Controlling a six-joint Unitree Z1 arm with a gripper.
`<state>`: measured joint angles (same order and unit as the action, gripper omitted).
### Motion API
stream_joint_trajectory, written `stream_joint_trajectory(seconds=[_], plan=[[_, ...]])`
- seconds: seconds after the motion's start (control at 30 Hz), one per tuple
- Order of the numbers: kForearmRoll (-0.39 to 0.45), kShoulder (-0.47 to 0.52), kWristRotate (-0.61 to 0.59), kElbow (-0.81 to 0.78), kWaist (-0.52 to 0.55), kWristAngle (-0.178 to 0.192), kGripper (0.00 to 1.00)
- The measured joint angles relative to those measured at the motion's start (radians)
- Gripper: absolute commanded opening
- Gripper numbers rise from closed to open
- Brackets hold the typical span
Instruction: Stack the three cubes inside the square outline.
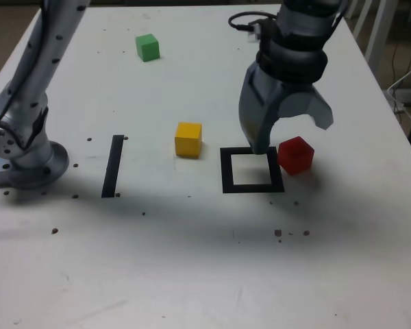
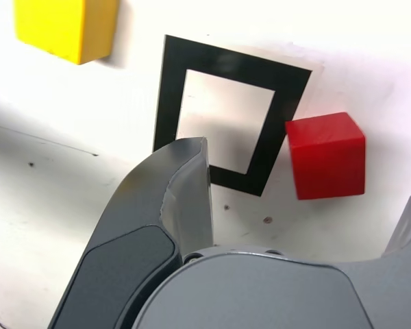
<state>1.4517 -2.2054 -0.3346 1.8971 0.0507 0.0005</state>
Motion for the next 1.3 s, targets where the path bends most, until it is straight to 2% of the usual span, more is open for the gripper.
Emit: stream_joint_trajectory(seconds=[0.3,0.63,0.97,1.13,1.23,1.3], plan=[[0.000,-0.068,0.030,0.048,-0.031,-0.026,0.98],[-0.002,-0.100,0.049,0.078,-0.053,-0.046,0.96],[-0.002,-0.136,0.065,0.099,-0.069,-0.063,0.87],[0.001,-0.156,0.071,0.108,-0.072,-0.081,0.78],[0.004,-0.166,0.072,0.114,-0.072,-0.087,0.66],[0.007,-0.171,0.073,0.116,-0.072,-0.089,0.54]])
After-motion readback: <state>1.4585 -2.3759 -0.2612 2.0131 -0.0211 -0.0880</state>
